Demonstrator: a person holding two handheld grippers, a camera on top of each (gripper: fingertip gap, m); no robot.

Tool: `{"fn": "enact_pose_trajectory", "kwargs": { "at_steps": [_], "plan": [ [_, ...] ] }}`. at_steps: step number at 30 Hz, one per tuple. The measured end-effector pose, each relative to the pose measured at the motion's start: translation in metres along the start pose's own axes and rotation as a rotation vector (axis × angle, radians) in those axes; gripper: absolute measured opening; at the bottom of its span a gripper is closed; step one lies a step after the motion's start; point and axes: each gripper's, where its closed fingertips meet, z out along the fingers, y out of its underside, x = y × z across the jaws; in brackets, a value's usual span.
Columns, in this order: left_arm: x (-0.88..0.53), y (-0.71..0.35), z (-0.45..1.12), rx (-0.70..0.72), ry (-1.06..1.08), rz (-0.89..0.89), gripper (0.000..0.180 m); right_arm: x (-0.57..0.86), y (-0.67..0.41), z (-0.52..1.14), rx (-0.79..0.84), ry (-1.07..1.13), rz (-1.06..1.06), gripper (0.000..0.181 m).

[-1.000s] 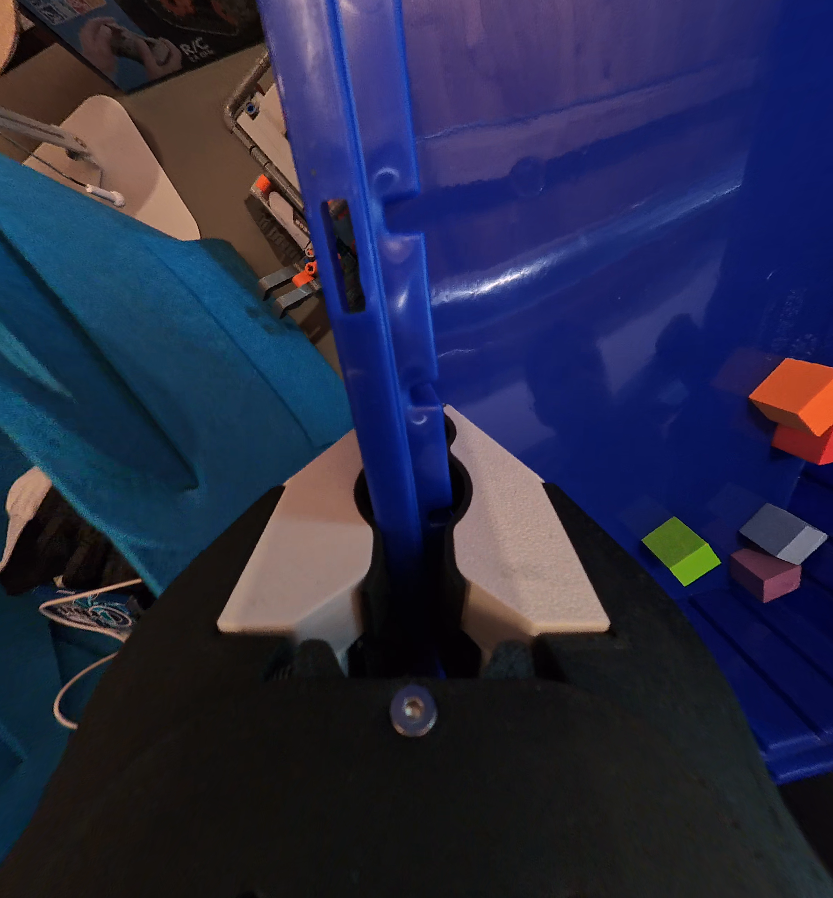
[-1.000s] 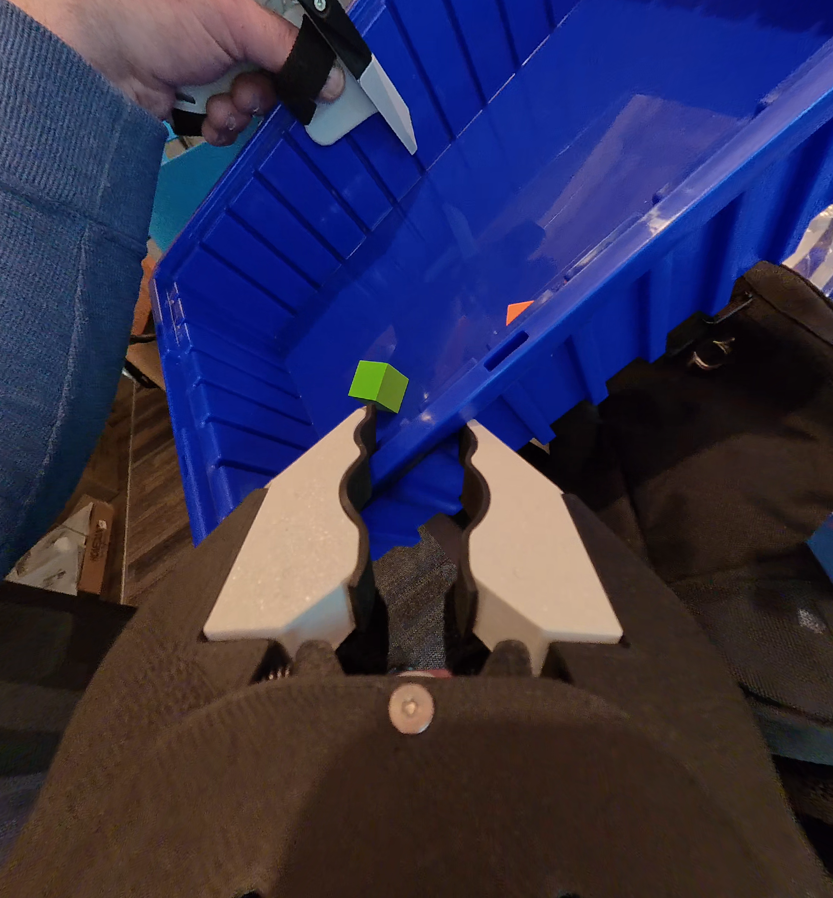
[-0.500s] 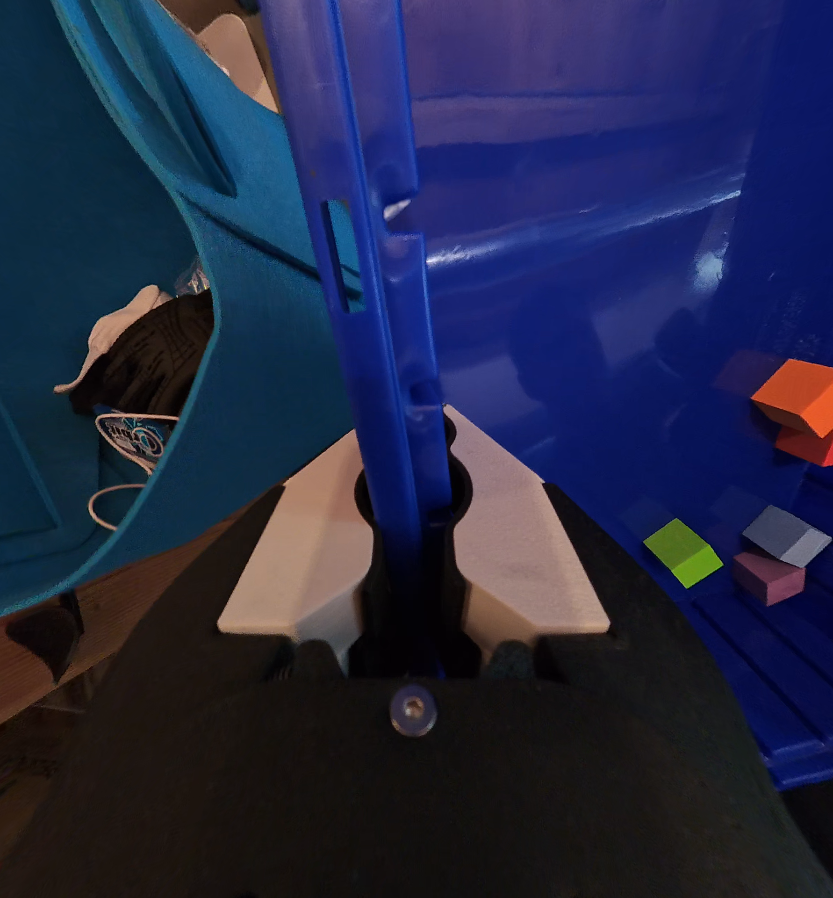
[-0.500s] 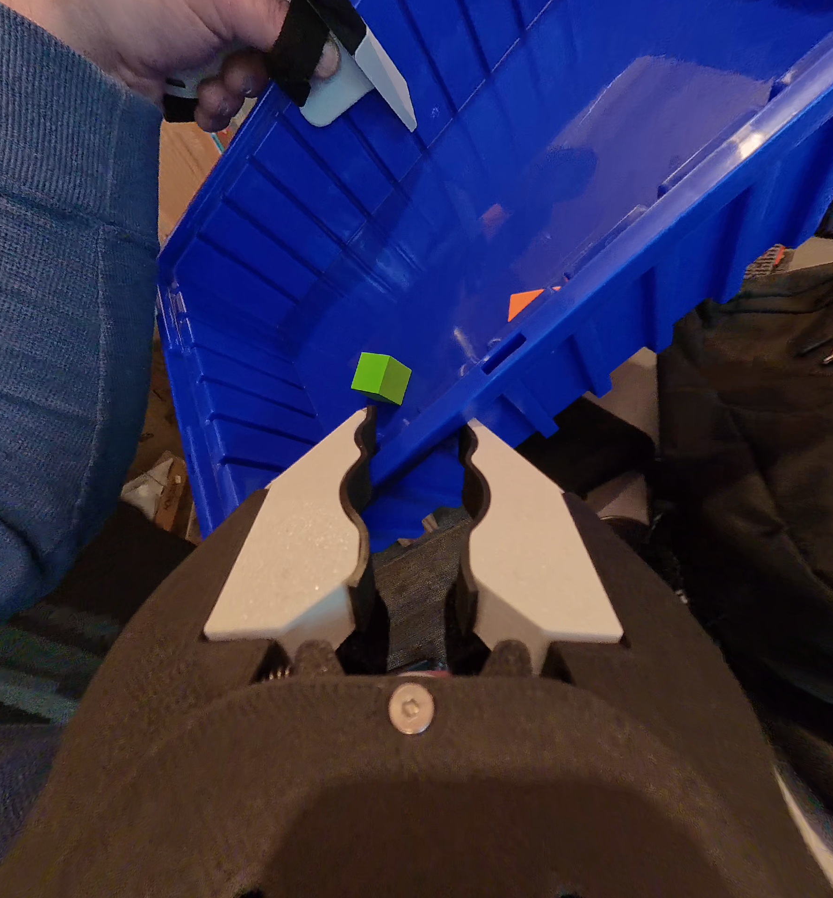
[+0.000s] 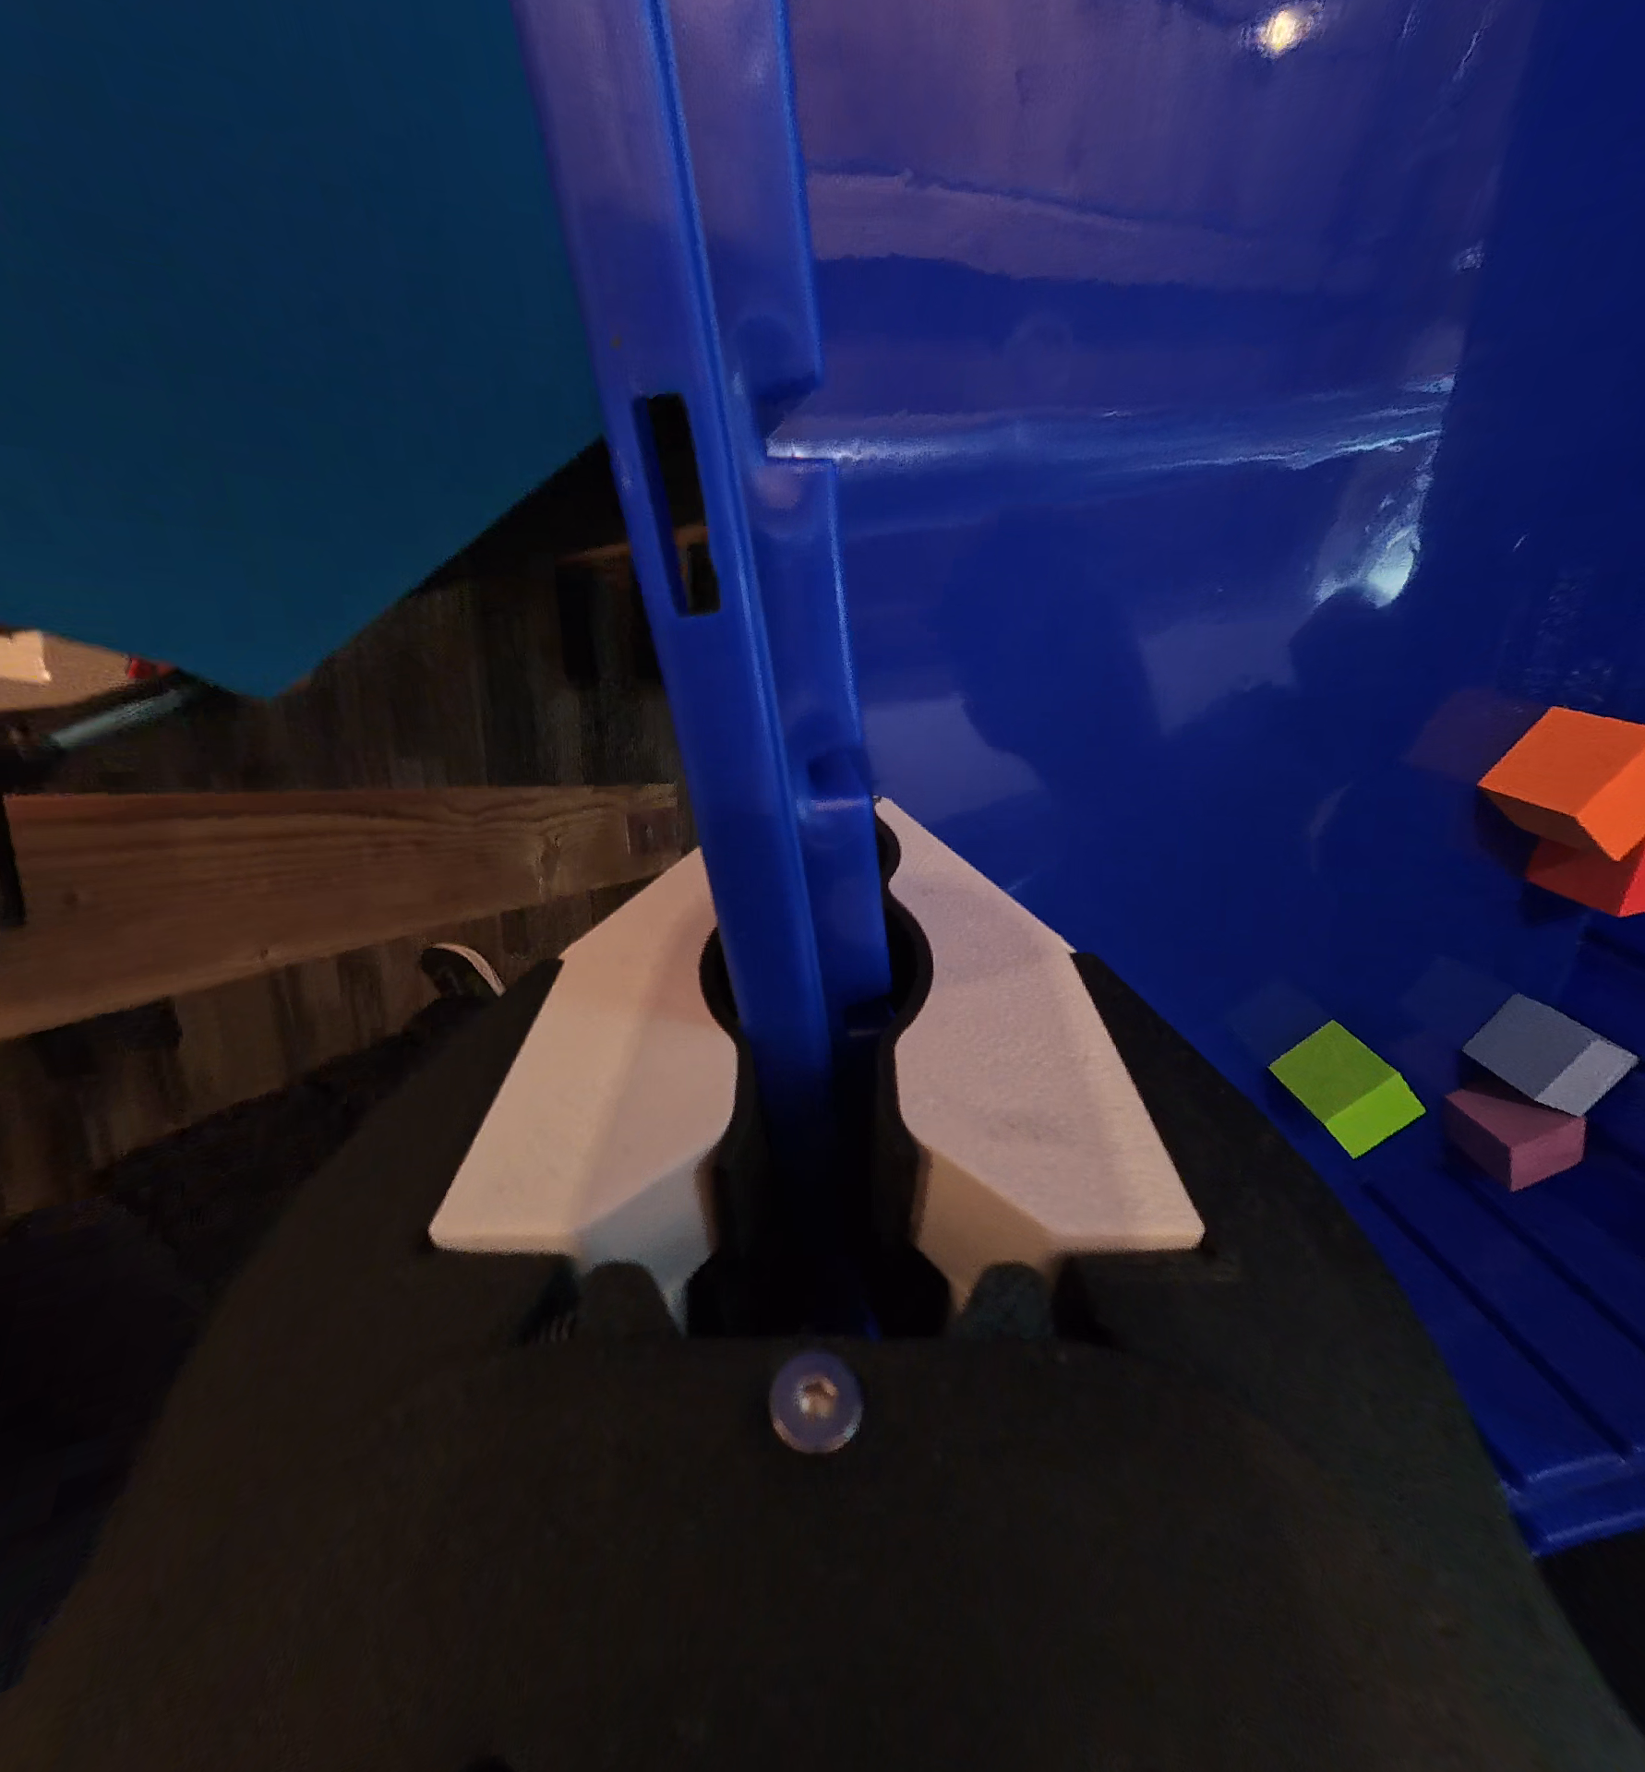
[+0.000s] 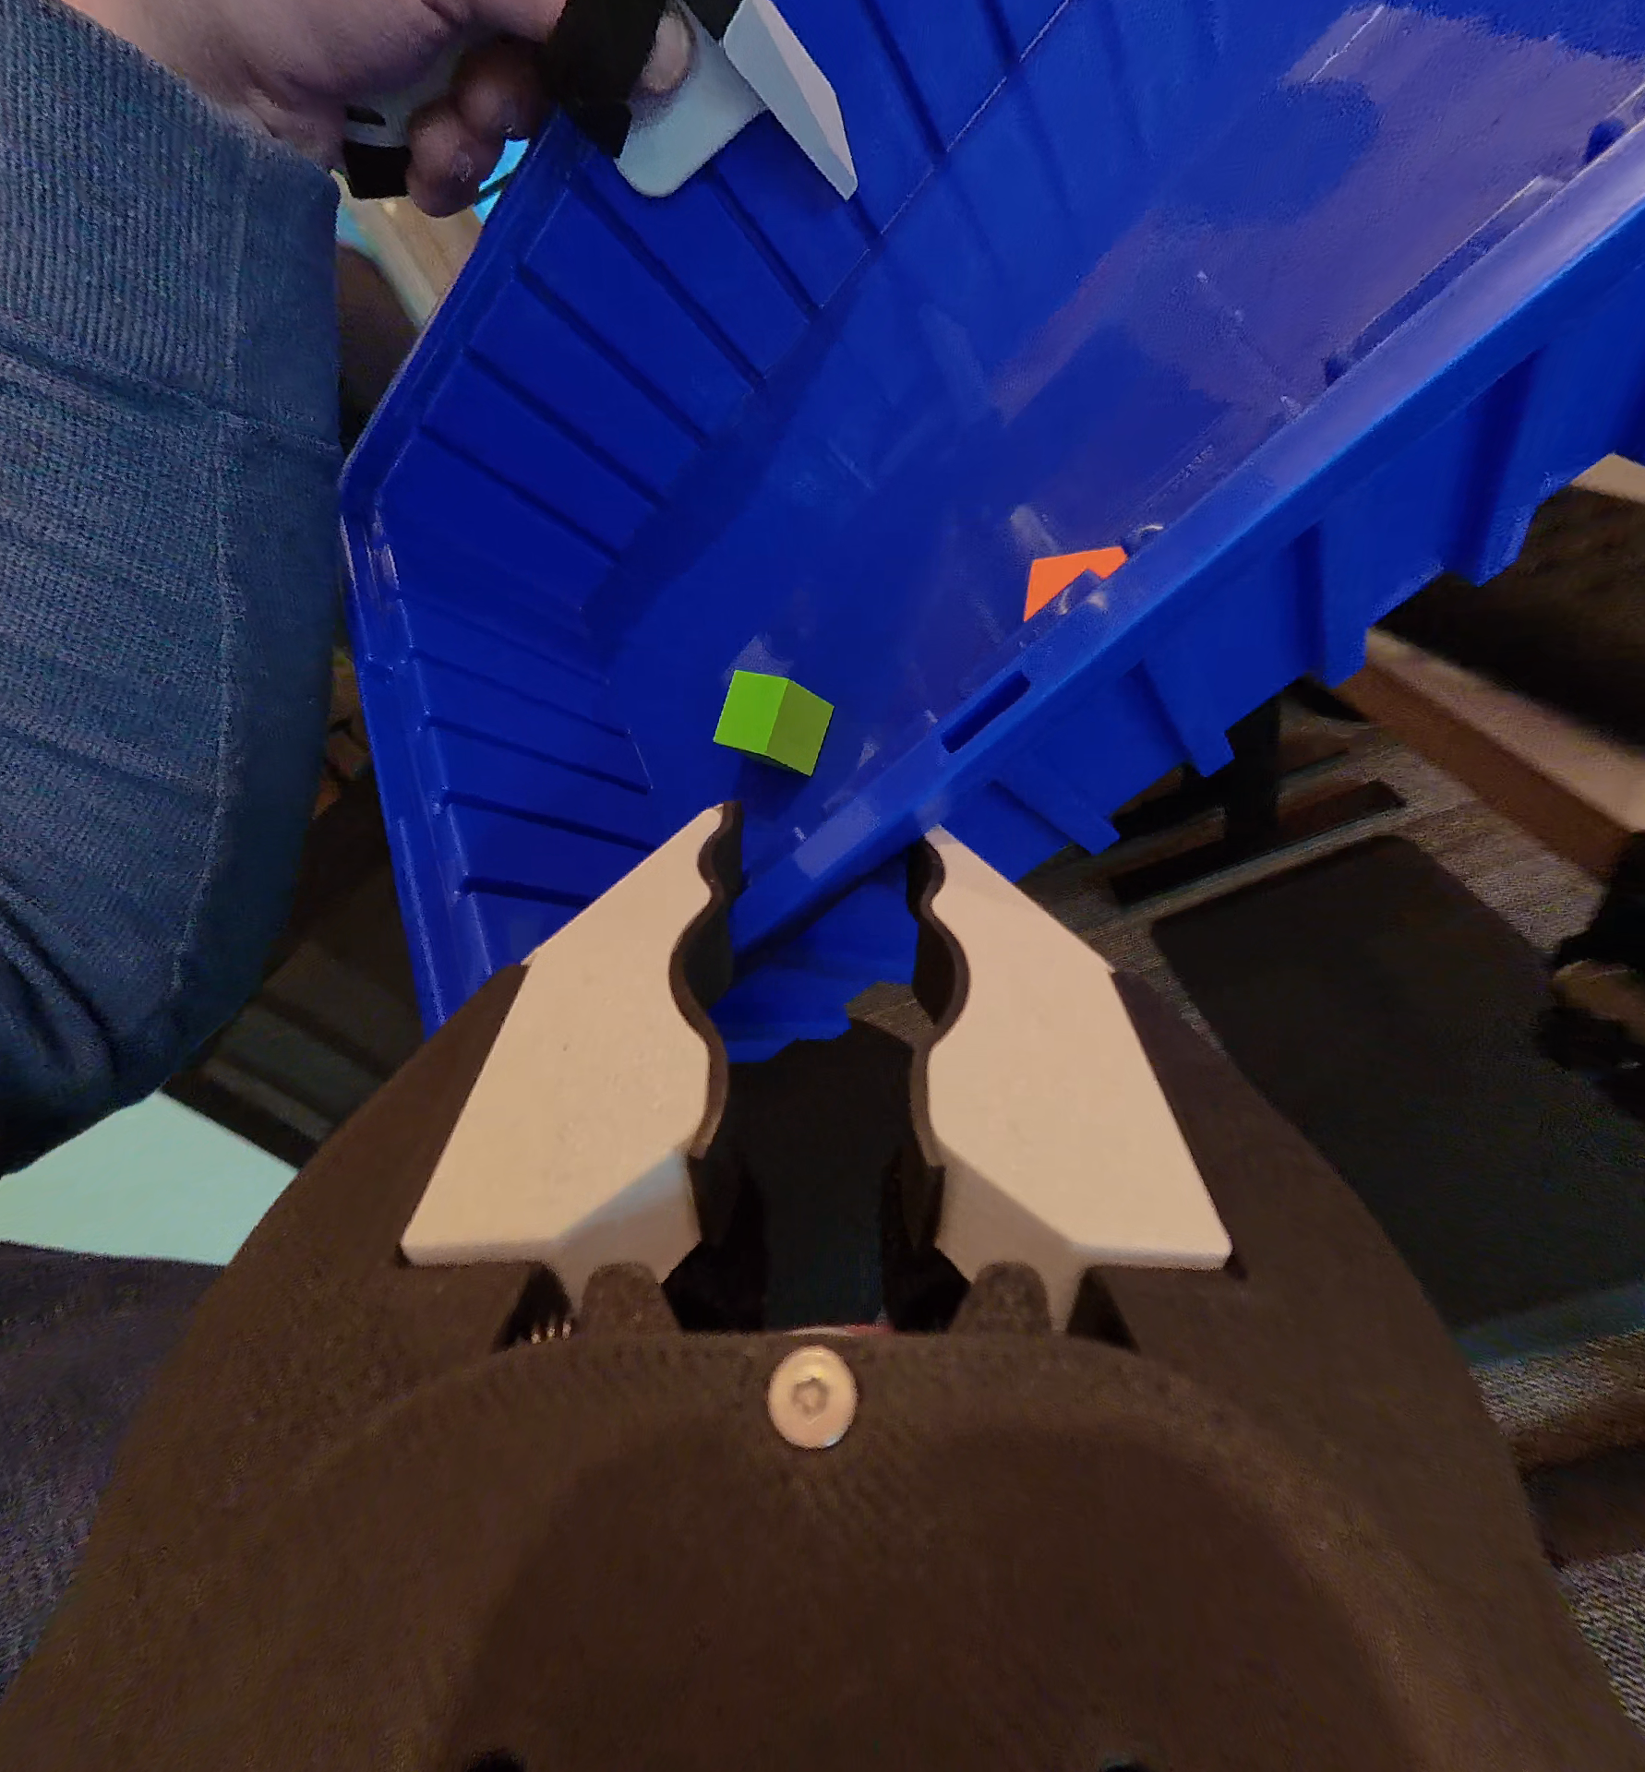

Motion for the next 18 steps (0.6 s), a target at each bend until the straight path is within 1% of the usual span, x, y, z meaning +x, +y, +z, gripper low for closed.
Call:
{"fn": "enact_pose_trajectory", "kwargs": {
  "at_steps": [5,10,18],
  "plan": [
    [0.001,0.075,-0.013,-0.001,-0.038,-0.061,0.015,-0.043,0.044,0.003,-0.042,-0.095,0.029,0.03],
    [0.002,0.143,-0.027,0.006,-0.089,-0.115,0.015,-0.082,0.086,0.008,-0.095,-0.189,0.012,0.03],
    [-0.003,0.241,-0.044,-0.023,-0.144,-0.201,0.015,-0.138,0.139,0.022,-0.185,-0.448,0.058,0.027]
  ]
}}
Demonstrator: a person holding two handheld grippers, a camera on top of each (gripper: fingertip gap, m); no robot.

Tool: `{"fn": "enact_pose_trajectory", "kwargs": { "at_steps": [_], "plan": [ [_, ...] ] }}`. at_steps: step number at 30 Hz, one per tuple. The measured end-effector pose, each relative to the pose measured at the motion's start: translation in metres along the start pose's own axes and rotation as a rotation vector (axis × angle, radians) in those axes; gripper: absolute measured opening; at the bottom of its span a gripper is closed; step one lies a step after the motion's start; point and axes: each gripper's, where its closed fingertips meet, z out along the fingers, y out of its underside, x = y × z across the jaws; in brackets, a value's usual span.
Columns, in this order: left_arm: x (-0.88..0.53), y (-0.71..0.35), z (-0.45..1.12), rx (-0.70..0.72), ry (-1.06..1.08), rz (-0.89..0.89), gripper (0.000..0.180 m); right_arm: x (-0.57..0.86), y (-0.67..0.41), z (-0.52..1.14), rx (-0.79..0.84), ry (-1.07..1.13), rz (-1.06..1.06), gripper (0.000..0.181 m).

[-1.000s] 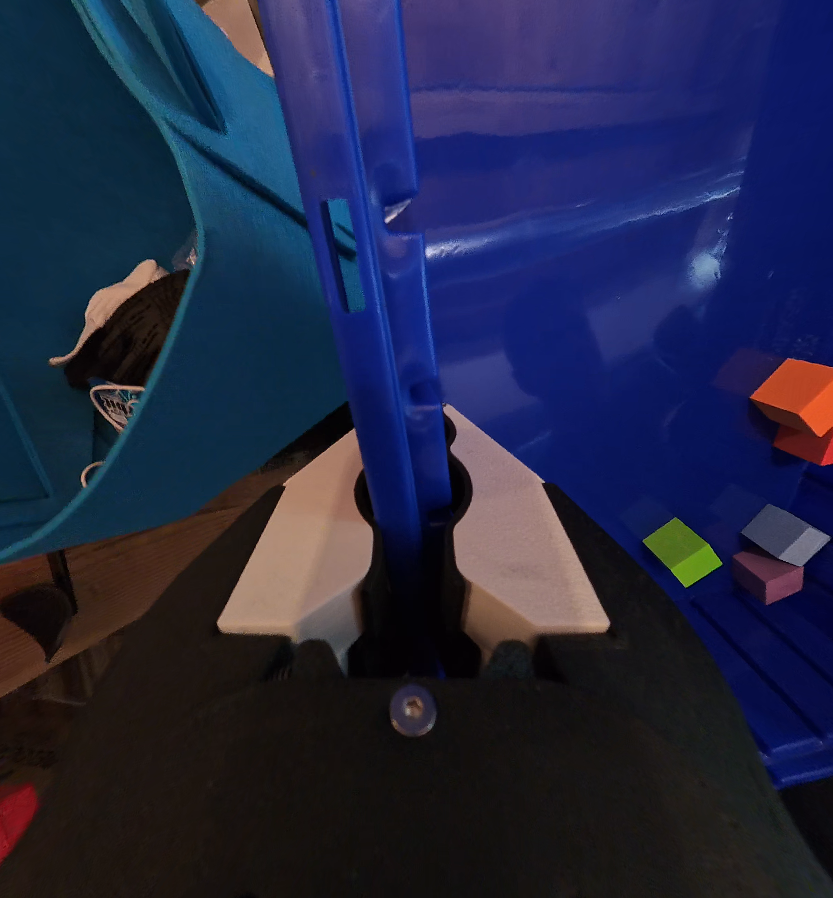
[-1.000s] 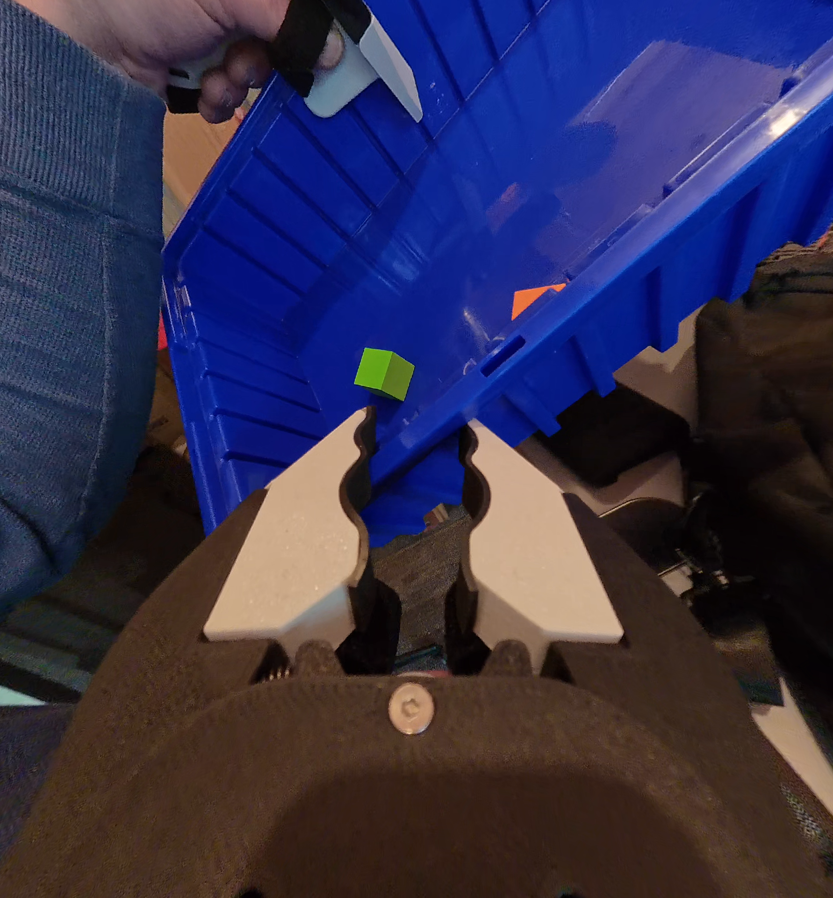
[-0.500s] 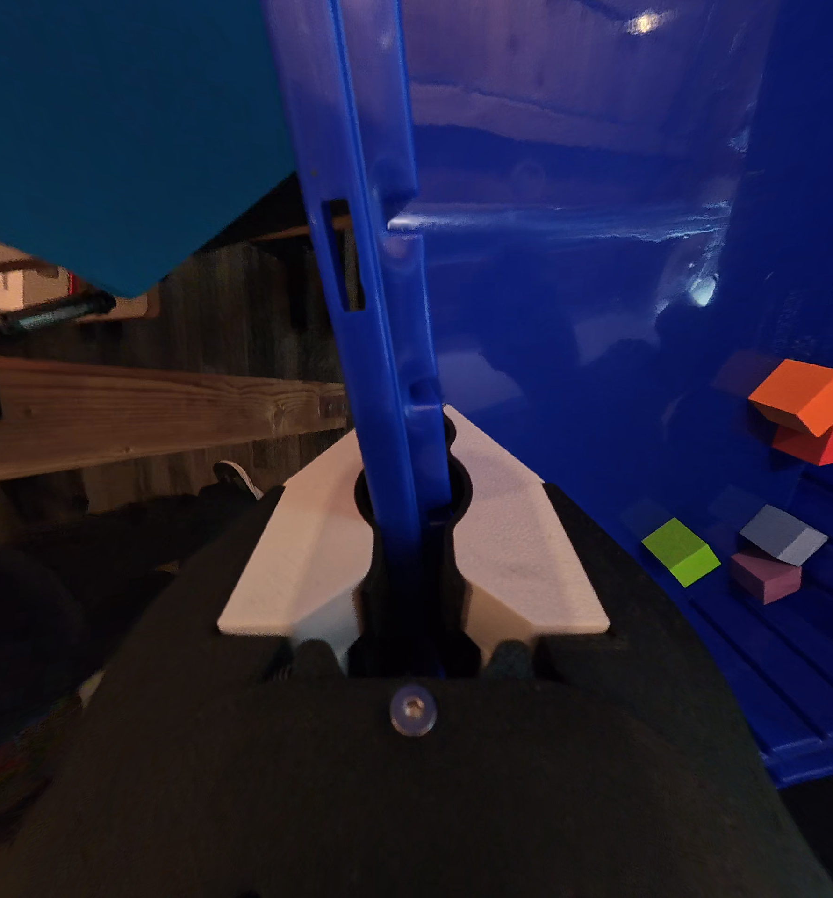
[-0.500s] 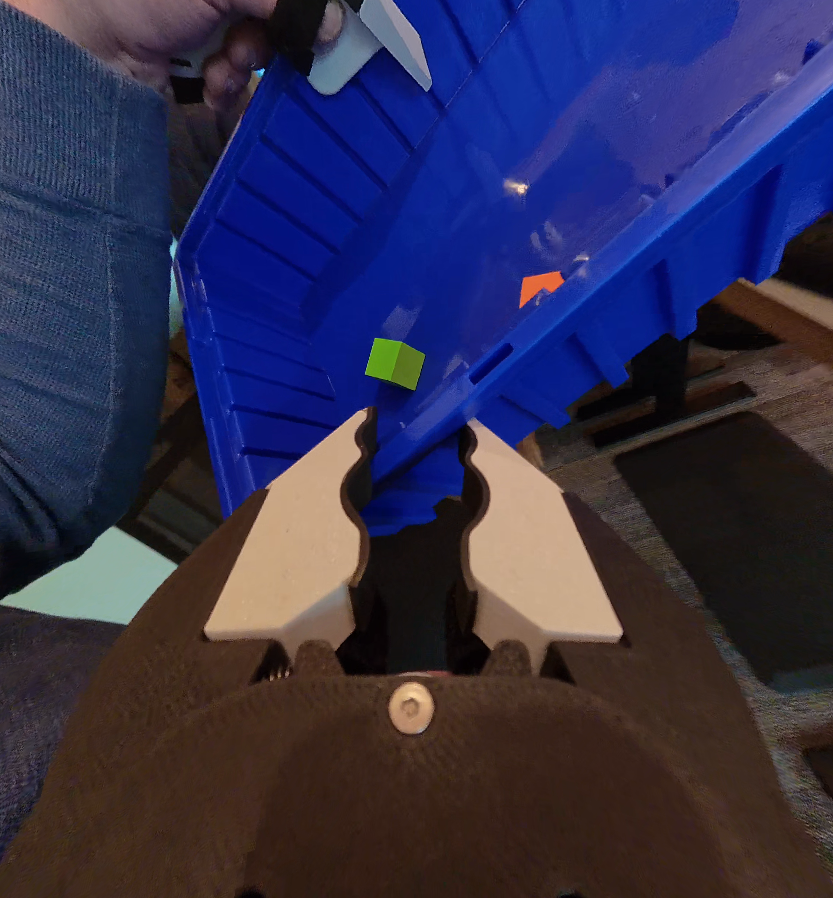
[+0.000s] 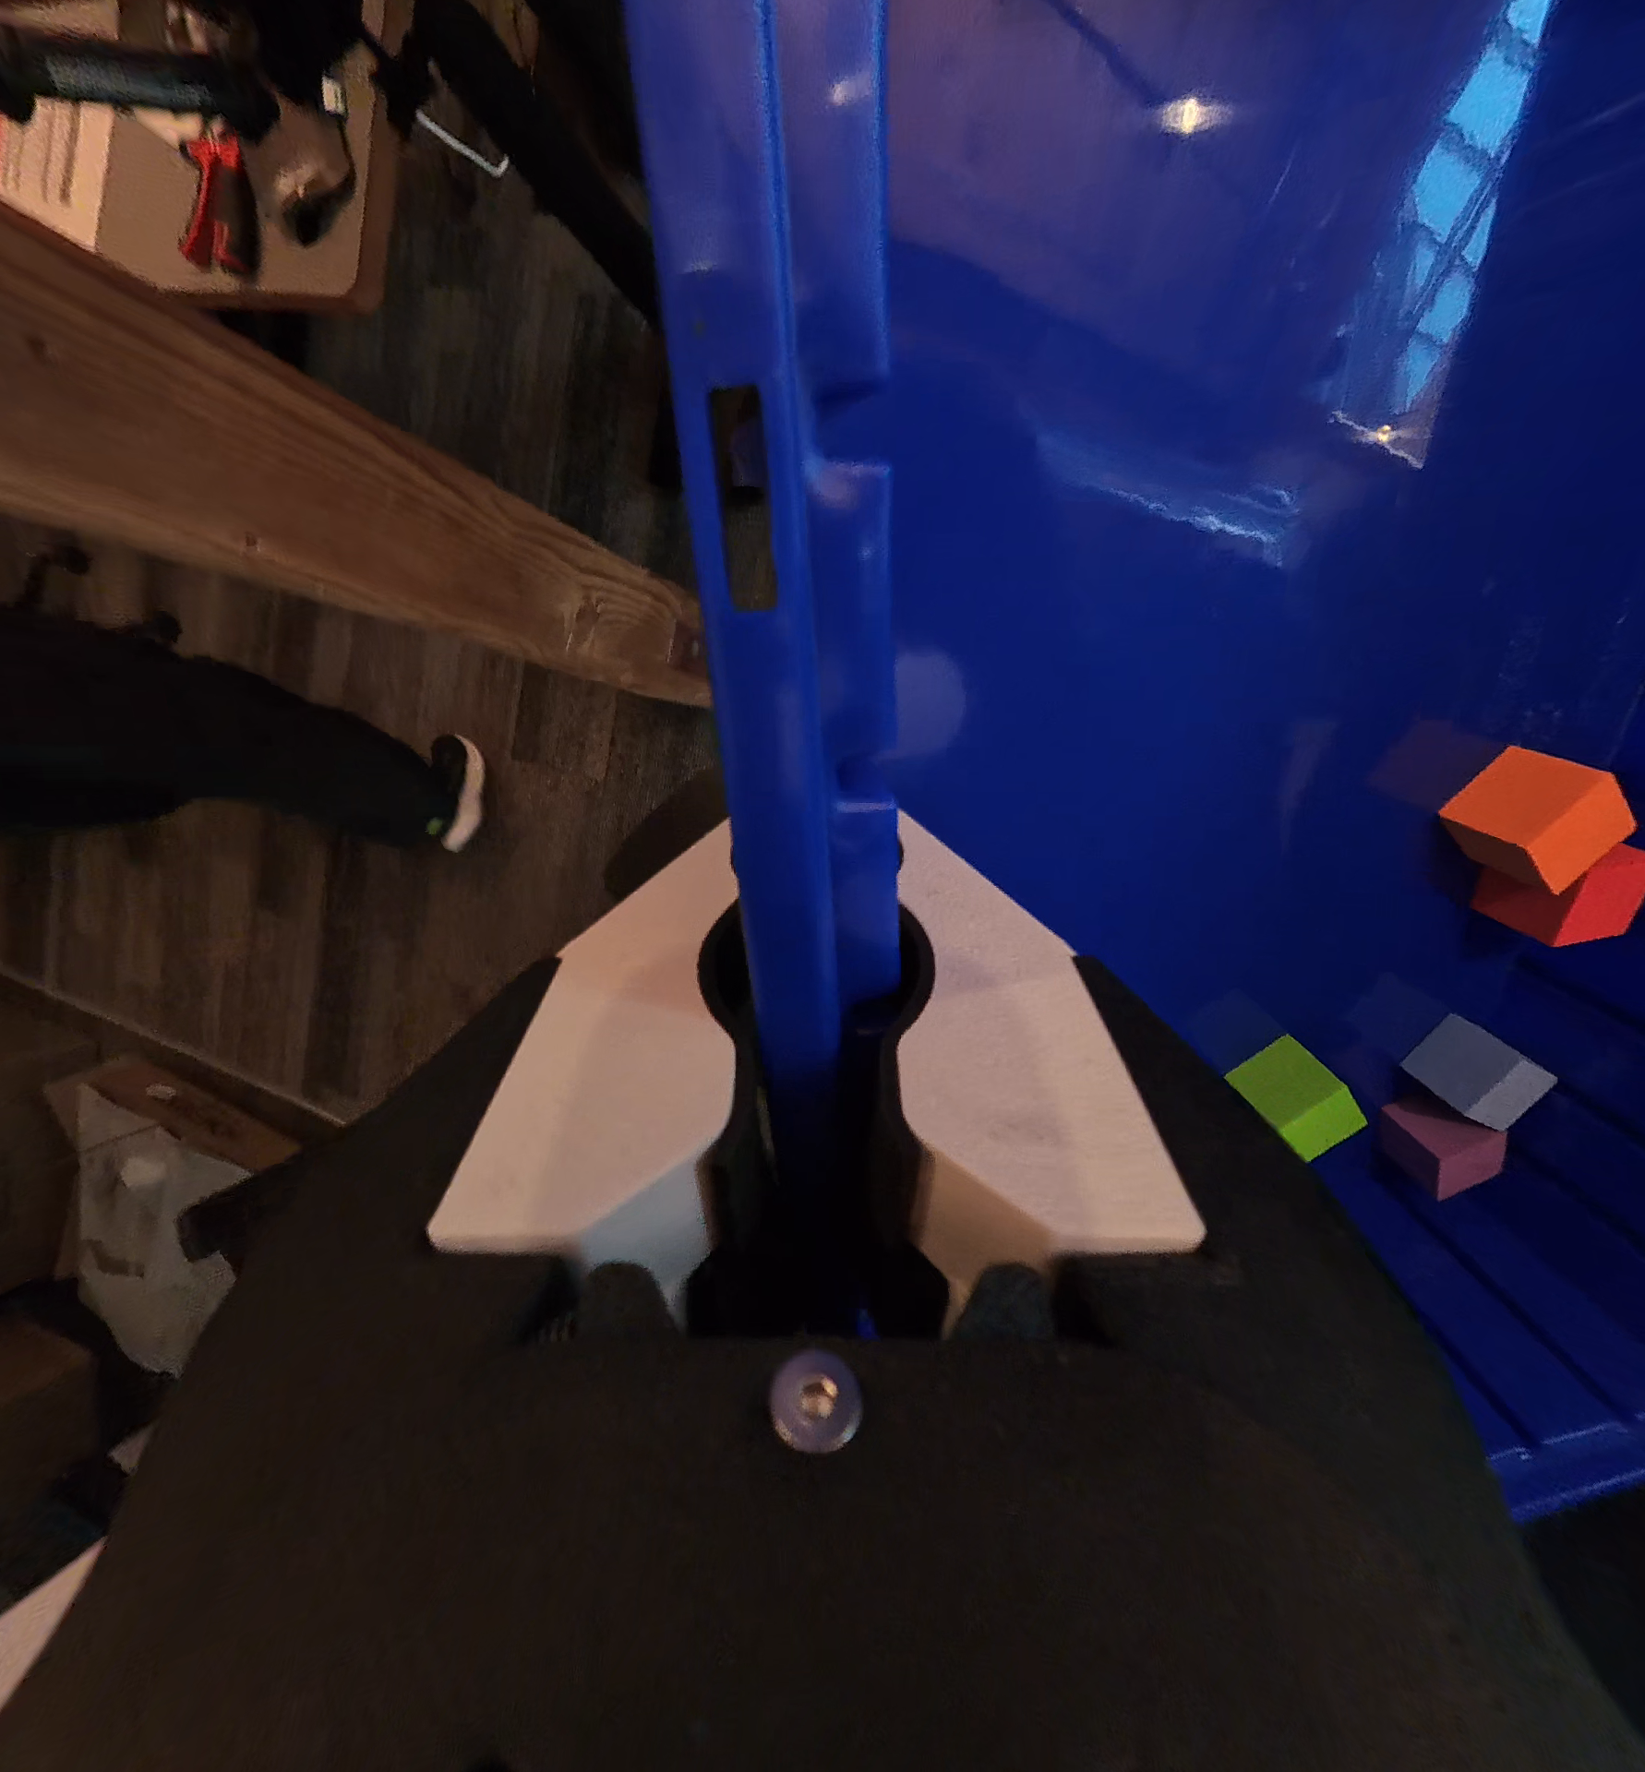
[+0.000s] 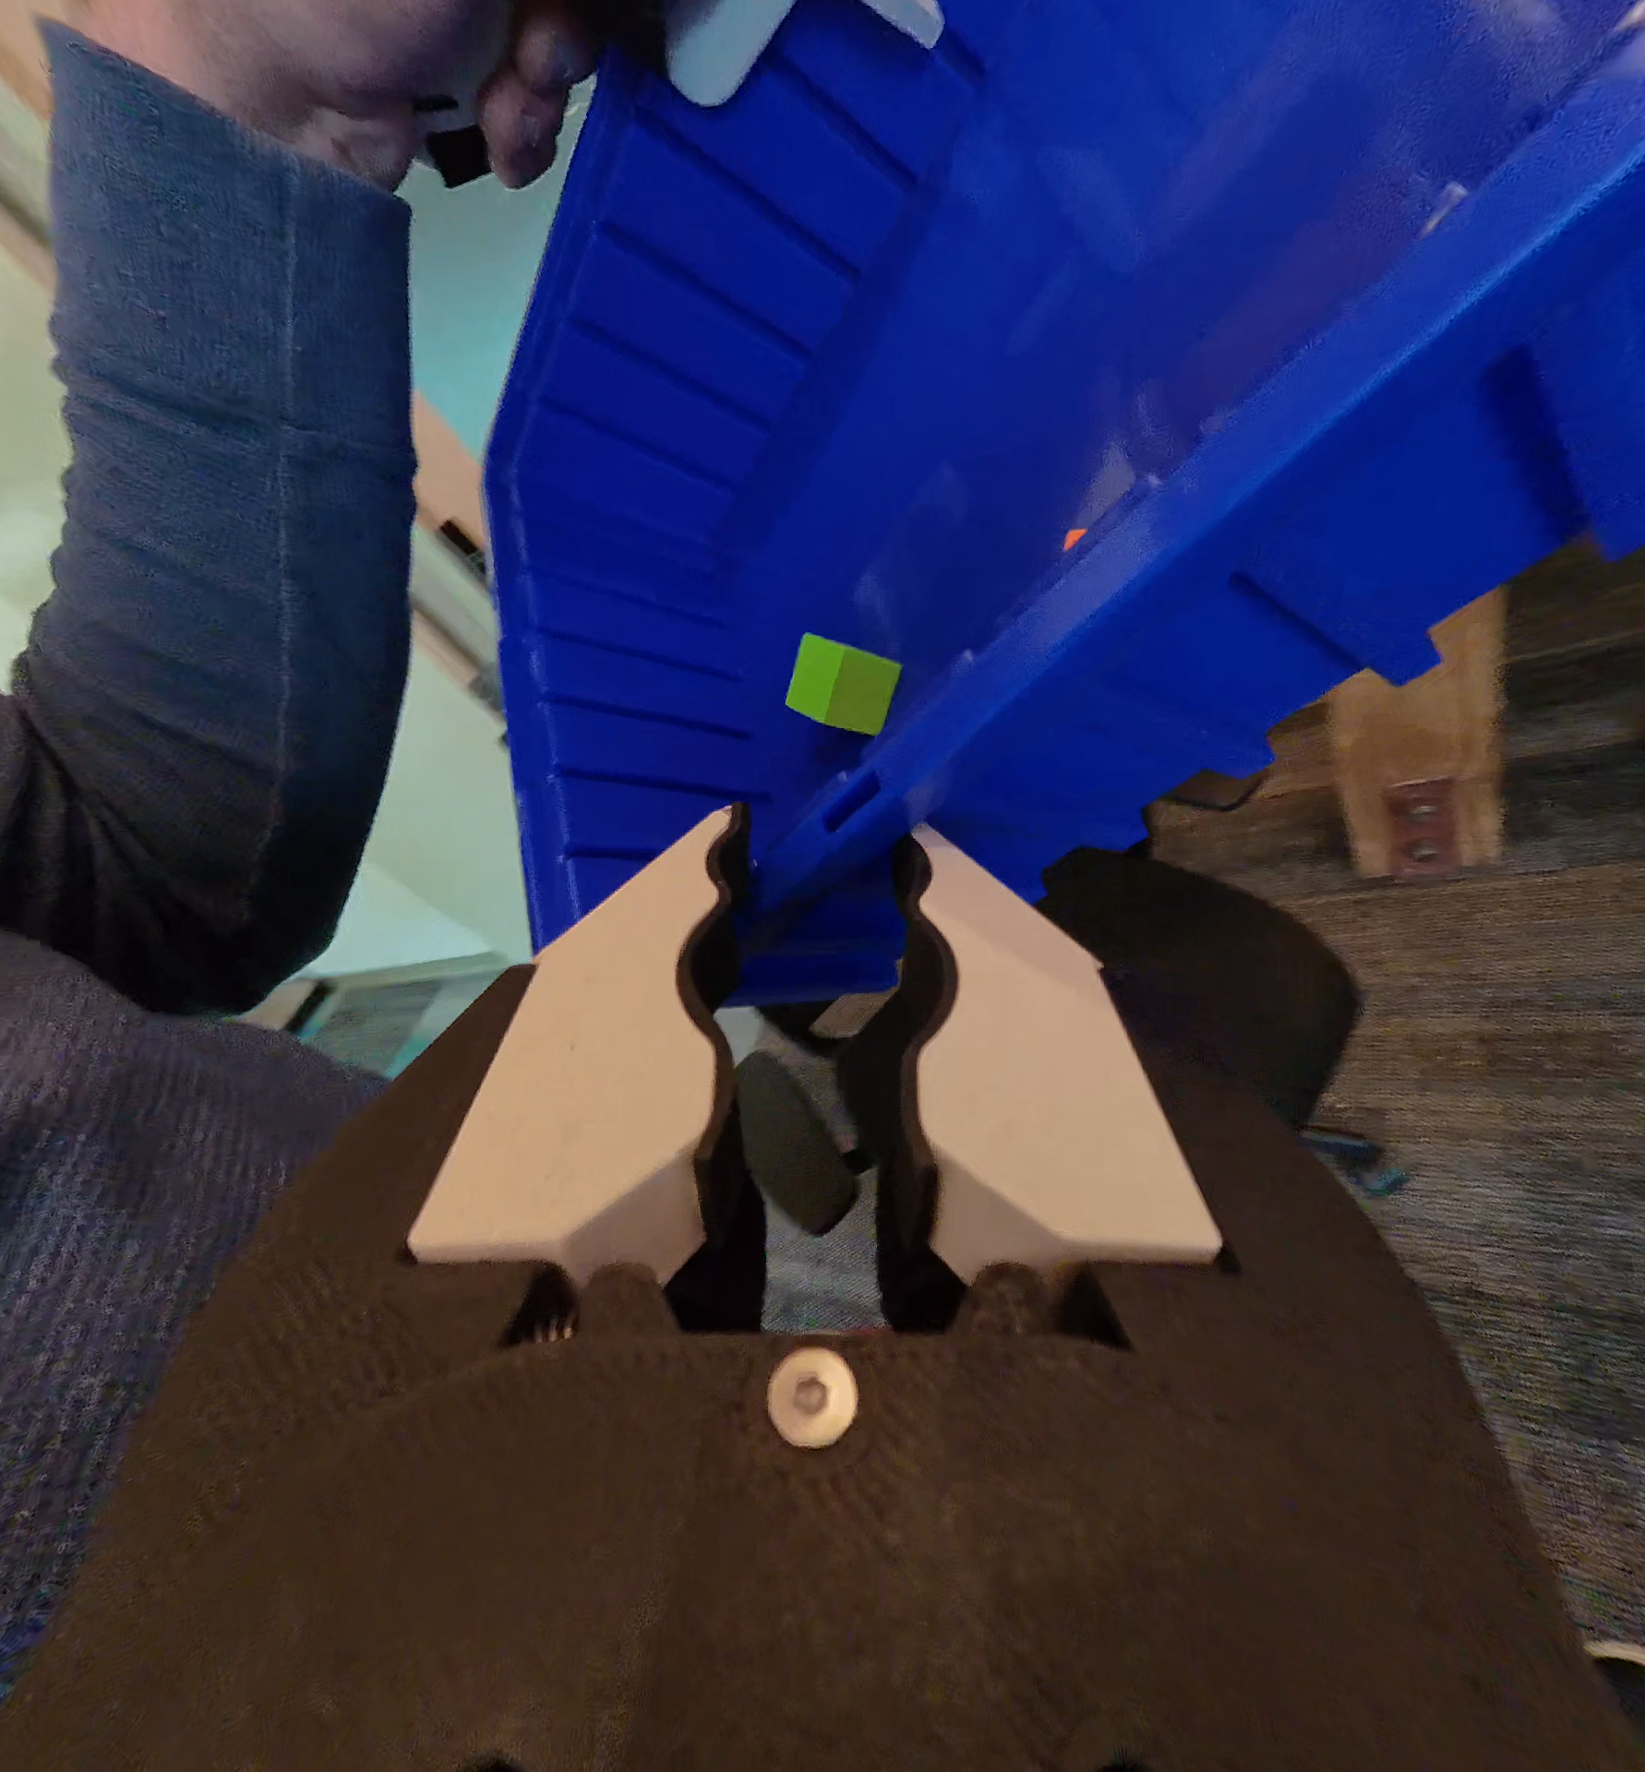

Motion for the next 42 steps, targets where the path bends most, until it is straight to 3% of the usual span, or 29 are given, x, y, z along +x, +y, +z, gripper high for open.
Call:
{"fn": "enact_pose_trajectory", "kwargs": {
  "at_steps": [13,20,27,37,42],
  "plan": [
    [-0.044,0.172,0.069,-0.132,-0.003,-0.257,0.015,-0.013,0.097,0.084,-0.266,-0.35,0.057,0.026],
    [-0.057,0.267,0.109,-0.224,0.011,-0.397,0.015,0.006,0.138,0.115,-0.421,-0.443,0.066,0.037],
    [-0.058,0.373,0.171,-0.376,0.054,-0.531,0.016,0.057,0.154,0.12,-0.529,-0.437,0.054,0.036],
    [-0.035,0.501,0.321,-0.487,0.156,-0.721,0.017,0.13,0.172,0.092,-0.648,-0.32,0.102,0.032],
    [-0.024,0.533,0.402,-0.513,0.222,-0.7,0.016,0.151,0.18,0.083,-0.692,-0.279,0.103,0.032]
  ]
}}
